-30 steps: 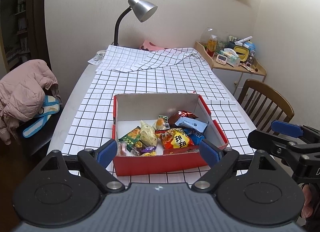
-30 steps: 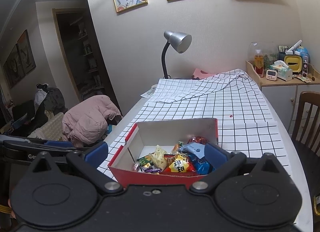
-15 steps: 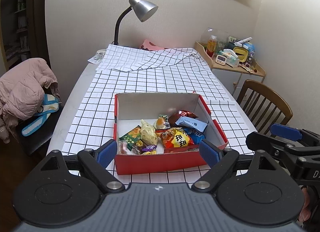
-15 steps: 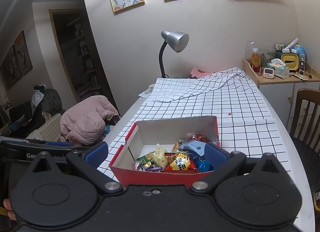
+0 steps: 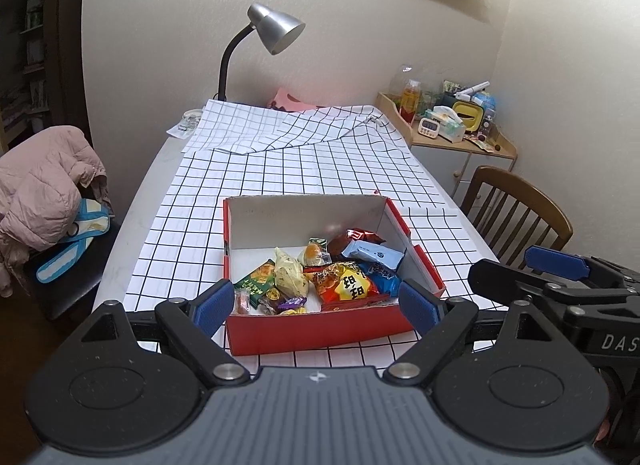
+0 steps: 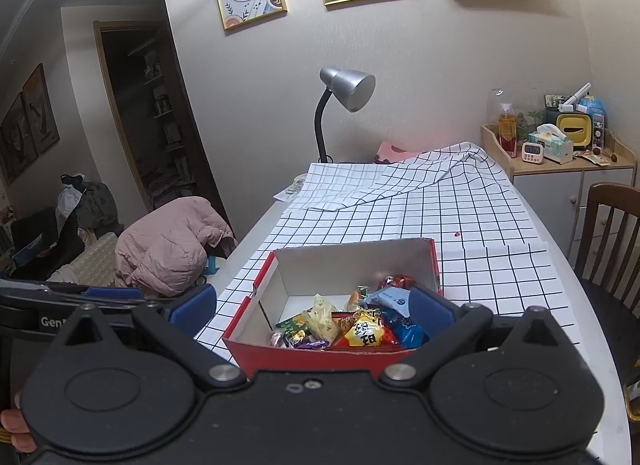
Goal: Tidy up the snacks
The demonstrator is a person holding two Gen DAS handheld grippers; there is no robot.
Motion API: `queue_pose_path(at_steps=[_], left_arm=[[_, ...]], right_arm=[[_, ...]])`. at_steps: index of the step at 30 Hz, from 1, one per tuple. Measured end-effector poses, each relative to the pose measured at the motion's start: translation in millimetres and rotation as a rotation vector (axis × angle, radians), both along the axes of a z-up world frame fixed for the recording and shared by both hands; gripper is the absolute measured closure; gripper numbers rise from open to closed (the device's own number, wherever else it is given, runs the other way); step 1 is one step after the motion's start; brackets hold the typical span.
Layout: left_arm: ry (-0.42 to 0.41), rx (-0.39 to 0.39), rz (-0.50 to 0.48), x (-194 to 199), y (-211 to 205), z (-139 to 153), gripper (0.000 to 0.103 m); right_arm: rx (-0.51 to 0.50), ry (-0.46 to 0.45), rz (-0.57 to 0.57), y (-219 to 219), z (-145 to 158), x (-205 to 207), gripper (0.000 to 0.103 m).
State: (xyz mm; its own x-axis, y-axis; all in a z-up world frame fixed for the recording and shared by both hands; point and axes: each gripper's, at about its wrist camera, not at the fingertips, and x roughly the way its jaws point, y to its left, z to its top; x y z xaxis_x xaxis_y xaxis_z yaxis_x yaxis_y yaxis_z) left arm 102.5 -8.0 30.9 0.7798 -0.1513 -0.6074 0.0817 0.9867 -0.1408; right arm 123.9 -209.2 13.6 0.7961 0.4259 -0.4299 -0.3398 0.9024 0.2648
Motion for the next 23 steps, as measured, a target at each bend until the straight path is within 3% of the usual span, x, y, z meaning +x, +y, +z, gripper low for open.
queue_pose_path(at_steps=[23], left_arm=[[-0.010,-0.057,-0.010,-17,26,4,0.013]], right_arm=[[-0.041,0.011,-0.041,20,-1,-17,0.001]])
